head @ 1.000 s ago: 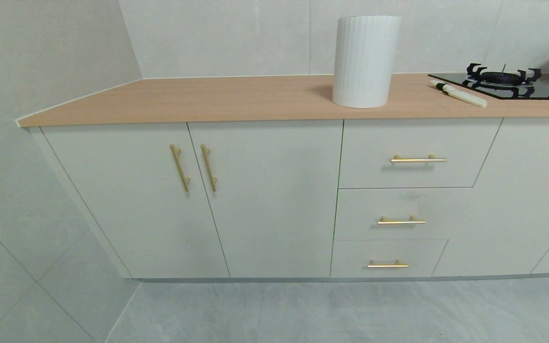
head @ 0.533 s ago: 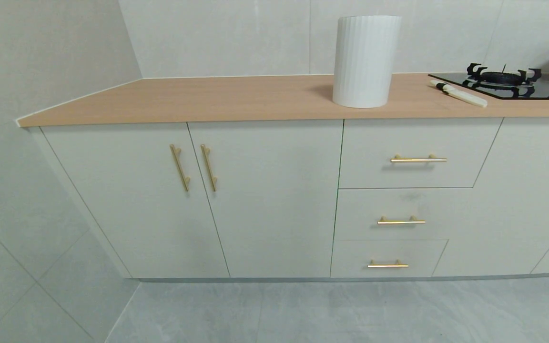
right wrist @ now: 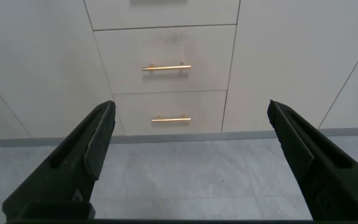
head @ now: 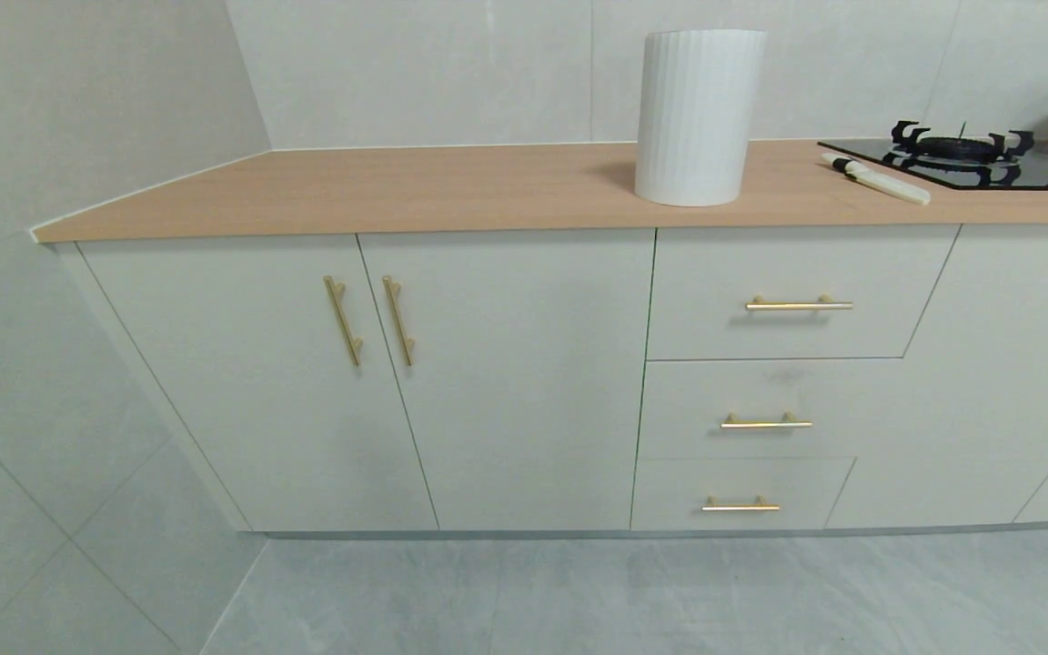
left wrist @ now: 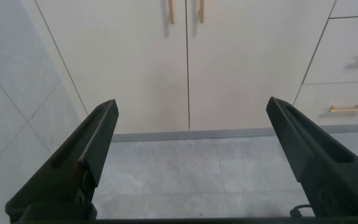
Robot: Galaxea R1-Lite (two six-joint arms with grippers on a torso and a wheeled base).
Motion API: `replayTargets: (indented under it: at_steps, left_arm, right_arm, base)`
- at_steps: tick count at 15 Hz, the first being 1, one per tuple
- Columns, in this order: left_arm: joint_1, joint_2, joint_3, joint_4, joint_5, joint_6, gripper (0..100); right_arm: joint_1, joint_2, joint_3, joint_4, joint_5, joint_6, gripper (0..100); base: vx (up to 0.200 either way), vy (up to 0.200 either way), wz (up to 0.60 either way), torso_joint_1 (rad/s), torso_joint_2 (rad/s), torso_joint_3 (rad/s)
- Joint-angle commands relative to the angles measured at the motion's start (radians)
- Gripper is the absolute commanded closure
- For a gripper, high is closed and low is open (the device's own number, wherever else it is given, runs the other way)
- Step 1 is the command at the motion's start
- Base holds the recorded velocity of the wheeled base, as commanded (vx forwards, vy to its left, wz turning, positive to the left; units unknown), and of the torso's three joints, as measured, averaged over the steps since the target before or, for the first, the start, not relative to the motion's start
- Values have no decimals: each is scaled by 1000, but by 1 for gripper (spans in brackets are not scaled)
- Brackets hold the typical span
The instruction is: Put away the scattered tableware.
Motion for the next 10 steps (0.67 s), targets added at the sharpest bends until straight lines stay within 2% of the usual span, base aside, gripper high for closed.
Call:
replayTargets:
  at_steps: [1,6,10]
  left_arm:
    - [0,0,0,1,-2,5,0]
    - [0,0,0,0,-5,3,0]
    - [0,0,0,1,-7,3,0]
  right_arm:
    - [1,3,2,4,-1,0,0]
    - [1,3,2,4,-1,0,0]
    - [1,3,2,4,1,0,0]
  base:
    - [0,0,0,0,0,0]
    - [0,0,0,0,0,0]
    - [200,0,0,6,0,-2]
